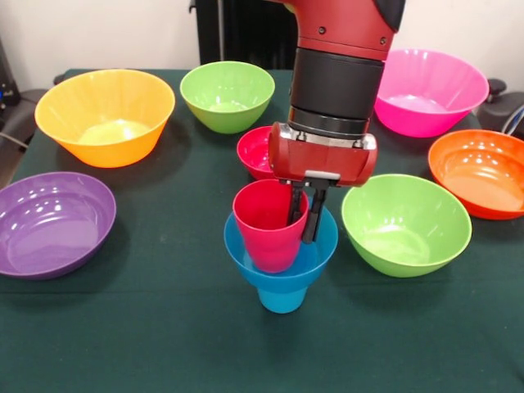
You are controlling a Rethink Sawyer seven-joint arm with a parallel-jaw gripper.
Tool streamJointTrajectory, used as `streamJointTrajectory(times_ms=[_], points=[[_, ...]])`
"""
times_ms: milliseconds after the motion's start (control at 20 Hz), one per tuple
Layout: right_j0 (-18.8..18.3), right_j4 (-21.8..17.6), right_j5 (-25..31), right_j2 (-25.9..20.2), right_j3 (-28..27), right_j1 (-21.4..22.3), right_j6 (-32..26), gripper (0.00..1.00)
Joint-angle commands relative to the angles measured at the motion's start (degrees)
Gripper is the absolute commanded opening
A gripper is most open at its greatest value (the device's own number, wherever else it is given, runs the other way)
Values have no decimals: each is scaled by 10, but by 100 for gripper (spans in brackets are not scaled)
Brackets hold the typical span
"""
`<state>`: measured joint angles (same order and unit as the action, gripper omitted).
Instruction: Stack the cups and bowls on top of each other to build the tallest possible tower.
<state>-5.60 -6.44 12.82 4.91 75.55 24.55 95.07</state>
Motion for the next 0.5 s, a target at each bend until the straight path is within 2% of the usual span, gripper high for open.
streamJointTrajectory(times_ms=[50, 500], points=[[17, 13, -9, -26, 13, -12, 99, 0], [16, 19, -9, -25, 19, -12, 102, 0]])
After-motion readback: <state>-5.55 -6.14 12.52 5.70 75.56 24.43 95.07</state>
